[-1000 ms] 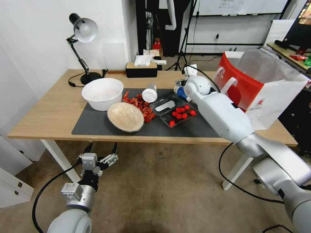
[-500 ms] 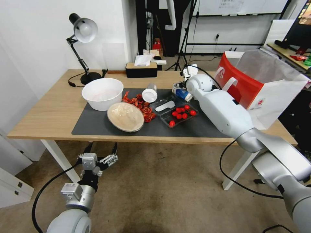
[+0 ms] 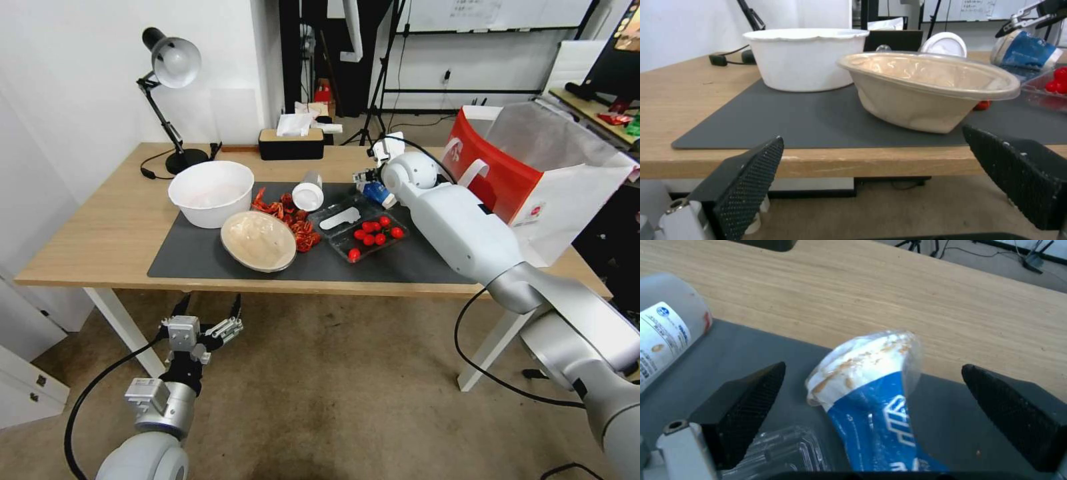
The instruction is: Pick up the trash from the table and place it into the takeout bag.
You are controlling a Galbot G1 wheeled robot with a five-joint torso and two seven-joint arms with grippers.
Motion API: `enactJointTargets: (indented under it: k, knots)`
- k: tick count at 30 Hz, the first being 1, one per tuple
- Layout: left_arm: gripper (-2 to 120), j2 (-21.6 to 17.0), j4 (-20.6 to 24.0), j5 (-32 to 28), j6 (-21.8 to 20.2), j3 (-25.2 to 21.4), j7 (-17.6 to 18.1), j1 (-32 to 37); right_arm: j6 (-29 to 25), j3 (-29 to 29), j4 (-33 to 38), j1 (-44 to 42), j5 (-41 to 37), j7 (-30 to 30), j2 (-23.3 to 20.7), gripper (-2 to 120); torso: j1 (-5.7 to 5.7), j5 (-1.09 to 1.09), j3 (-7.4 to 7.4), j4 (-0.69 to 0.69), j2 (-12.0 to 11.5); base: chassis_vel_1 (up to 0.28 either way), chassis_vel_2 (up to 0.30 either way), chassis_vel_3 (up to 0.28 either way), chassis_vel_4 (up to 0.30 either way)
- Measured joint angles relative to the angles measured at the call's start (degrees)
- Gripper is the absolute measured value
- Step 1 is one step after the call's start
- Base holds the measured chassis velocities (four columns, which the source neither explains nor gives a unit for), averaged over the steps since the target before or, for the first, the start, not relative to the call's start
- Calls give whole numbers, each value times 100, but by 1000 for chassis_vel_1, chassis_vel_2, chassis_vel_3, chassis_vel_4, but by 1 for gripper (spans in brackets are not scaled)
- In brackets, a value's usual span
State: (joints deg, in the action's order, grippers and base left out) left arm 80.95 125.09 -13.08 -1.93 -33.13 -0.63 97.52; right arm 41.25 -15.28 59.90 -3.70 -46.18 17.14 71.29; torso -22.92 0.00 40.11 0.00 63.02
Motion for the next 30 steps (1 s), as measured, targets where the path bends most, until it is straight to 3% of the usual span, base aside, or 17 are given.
enactJointTargets:
  k: [30]
  knots:
    - [100, -2, -14, 10, 3, -20, 2, -13, 90, 43, -419, 105, -130, -57, 228, 100, 0, 0, 0, 0, 0, 0, 0, 0, 0]
